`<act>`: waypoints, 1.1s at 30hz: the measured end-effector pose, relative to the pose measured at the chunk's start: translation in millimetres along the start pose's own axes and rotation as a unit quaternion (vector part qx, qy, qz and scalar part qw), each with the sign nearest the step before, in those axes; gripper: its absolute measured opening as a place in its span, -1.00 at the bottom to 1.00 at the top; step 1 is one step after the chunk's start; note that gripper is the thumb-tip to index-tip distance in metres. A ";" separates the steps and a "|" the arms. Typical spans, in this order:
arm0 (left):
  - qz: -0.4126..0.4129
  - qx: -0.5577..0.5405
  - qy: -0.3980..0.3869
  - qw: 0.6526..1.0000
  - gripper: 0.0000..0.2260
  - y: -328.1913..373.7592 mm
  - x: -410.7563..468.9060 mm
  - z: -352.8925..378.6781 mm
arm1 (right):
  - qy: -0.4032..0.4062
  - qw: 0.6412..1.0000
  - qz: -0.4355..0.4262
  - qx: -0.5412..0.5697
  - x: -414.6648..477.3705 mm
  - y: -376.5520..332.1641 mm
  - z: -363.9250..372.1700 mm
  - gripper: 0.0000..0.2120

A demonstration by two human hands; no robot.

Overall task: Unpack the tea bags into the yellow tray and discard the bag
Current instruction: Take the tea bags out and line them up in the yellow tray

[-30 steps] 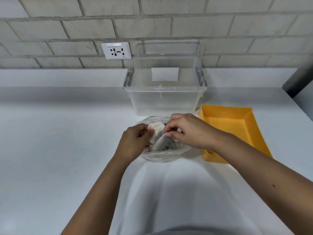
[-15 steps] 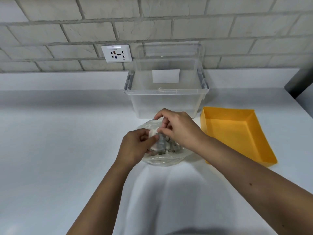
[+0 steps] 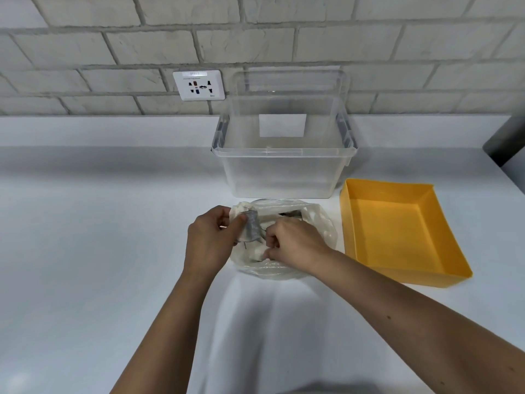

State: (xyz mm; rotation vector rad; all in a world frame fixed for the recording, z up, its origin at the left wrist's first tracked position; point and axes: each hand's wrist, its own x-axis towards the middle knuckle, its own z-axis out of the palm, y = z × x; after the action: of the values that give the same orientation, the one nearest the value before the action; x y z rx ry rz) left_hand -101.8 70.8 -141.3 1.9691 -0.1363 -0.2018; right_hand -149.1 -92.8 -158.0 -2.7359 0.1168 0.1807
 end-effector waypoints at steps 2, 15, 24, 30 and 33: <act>-0.005 -0.005 0.012 1.000 -0.92 -1.6 -0.7 -2.1 | 0.036 0.999 0.023 0.027 -11.1 7.7 -12.5 -0.86; -0.100 -0.152 -0.062 0.981 -0.84 15.1 -22.8 27.9 | 0.091 0.880 0.114 0.451 -37.8 7.7 -30.0 -0.82; -0.061 -0.119 -0.059 0.989 -0.75 9.9 -23.5 27.3 | 0.103 0.890 0.121 0.428 -26.6 -4.3 -19.4 -0.82; -0.060 -0.126 -0.028 0.990 -0.92 -1.4 -14.2 25.0 | 0.059 0.845 0.125 0.517 -21.2 -5.8 -14.6 -0.87; -0.061 -0.144 0.004 0.988 -0.93 -6.0 -7.7 17.3 | 0.082 0.851 0.144 0.499 -14.9 -0.1 -10.4 -0.83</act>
State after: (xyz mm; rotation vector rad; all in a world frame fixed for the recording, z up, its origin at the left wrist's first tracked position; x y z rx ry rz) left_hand -112.9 59.0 -152.9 1.6898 0.0190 -0.2789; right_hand -162.7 -96.0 -146.3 -1.6684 0.5125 -0.0408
